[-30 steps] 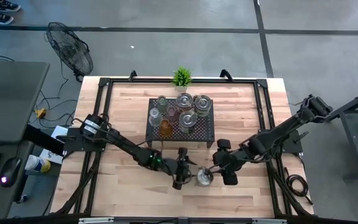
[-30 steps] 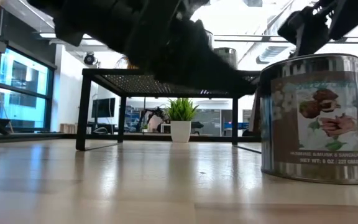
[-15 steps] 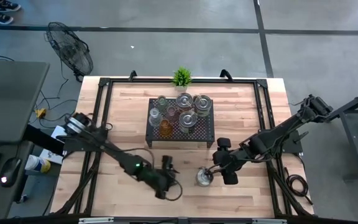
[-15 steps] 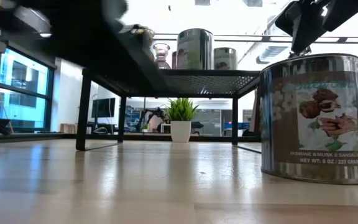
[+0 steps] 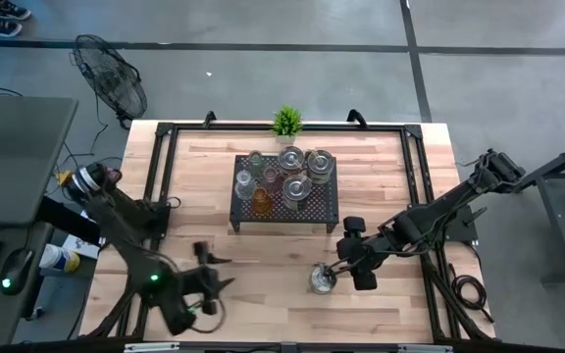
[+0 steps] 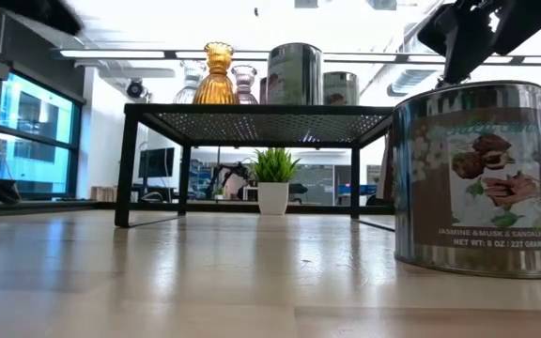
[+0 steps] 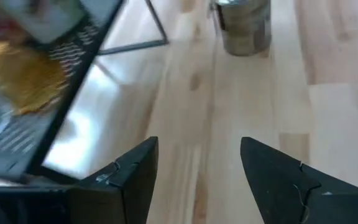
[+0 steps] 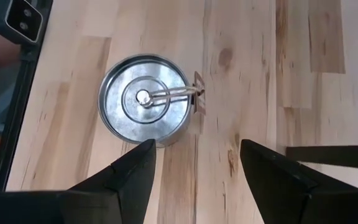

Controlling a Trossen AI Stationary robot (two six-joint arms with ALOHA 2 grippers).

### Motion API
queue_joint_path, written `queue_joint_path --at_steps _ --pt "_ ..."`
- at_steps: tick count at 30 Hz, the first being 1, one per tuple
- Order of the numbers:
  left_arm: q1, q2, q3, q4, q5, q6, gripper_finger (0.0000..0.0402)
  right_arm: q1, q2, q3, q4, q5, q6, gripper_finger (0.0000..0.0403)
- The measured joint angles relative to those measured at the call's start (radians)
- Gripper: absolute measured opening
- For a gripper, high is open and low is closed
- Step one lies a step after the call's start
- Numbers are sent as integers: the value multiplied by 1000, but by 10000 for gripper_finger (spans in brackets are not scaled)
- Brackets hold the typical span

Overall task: Pick & Place candle stick holders
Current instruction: Put the brown scented candle on the shelf

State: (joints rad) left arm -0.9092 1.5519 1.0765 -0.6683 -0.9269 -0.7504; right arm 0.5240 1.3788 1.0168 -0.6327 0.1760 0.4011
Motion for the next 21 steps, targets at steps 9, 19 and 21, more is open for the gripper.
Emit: queue_joint_path --at_steps 9,19,21 --pt "-144 -186 -203 -292 -190 -471 222 -2 0 0 -18 -18 13 227" --pt "-144 -491 -437 -244 -315 -497 222 -2 0 0 -3 -5 9 227" --pt "-144 -553 -477 -184 -323 -448 222 -3 0 0 -5 1 6 227"
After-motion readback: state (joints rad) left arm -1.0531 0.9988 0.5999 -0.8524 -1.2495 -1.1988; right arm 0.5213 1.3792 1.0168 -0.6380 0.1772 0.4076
